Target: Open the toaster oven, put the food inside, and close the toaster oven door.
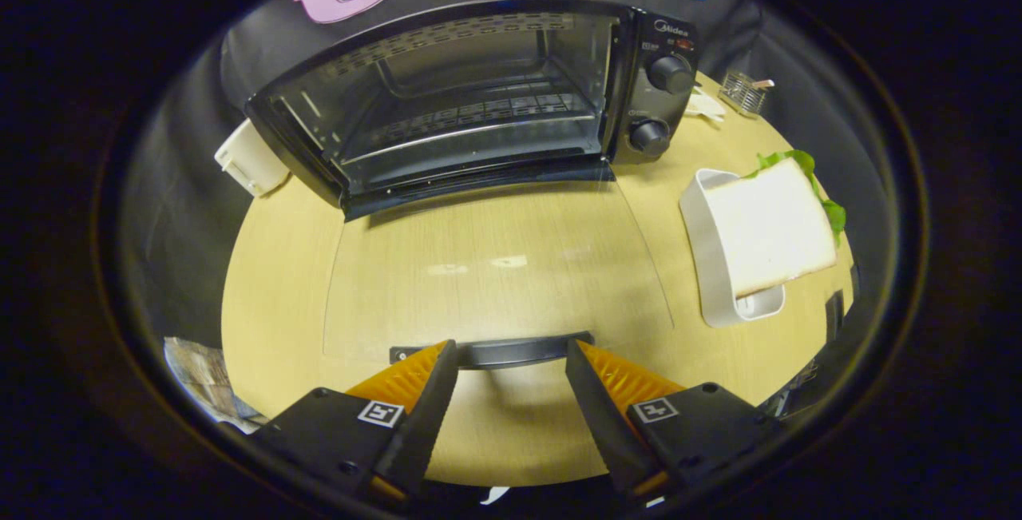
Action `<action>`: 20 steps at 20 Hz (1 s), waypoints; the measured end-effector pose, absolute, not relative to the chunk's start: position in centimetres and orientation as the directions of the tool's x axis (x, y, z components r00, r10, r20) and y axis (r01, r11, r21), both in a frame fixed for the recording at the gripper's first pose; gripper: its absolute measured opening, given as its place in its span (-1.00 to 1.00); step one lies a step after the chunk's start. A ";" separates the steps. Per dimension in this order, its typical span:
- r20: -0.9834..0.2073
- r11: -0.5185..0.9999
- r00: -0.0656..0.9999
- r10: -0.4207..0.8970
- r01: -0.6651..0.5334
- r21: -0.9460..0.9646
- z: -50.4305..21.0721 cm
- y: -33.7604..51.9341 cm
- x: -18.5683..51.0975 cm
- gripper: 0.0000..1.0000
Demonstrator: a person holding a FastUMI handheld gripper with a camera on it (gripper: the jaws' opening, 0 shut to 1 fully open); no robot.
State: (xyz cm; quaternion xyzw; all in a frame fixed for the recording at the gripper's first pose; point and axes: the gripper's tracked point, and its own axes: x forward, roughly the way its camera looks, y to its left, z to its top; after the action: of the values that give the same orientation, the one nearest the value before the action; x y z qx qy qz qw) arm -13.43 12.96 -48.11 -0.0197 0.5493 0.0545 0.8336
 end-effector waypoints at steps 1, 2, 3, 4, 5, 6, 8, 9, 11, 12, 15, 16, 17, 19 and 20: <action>-0.920 0.993 0.385 0.072 -0.111 0.031 -48.2 12.9 -13.5 0.77; -0.923 0.993 0.377 0.074 -0.114 0.033 -48.3 12.9 -13.5 0.77; -0.923 0.992 0.376 0.081 -0.120 0.038 -48.3 12.9 -13.5 0.77; -0.922 0.991 0.377 0.091 -0.122 0.048 -48.0 13.0 -13.4 0.77; -0.921 0.990 0.376 0.107 -0.125 0.065 -47.8 12.9 -13.5 0.77; -0.918 0.989 0.375 0.129 -0.122 0.089 -47.3 13.0 -13.4 0.77; -0.908 0.981 0.374 0.190 -0.099 0.165 -45.6 13.4 -13.3 0.77; -0.898 0.975 0.379 0.221 -0.087 0.203 -44.4 13.5 -13.1 0.78; -0.878 0.968 0.408 0.250 -0.076 0.240 -41.5 12.7 -12.4 0.78; -0.870 0.967 0.424 0.252 -0.071 0.245 -40.1 11.8 -12.0 0.78; -0.858 0.974 0.464 0.222 -0.067 0.216 -36.8 7.9 -10.8 0.78; -0.854 0.976 0.475 0.212 -0.067 0.205 -35.8 6.5 -10.2 0.78; -0.850 0.978 0.486 0.204 -0.068 0.196 -34.8 5.1 -9.8 0.78; -0.843 0.981 0.504 0.190 -0.073 0.178 -33.3 2.1 -8.6 0.78; -0.843 0.984 0.508 0.178 -0.075 0.162 -32.8 0.6 -8.1 0.78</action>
State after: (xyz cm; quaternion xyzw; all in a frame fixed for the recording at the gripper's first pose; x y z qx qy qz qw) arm -8.06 0.59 -32.82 0.0524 0.4906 0.0728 0.8667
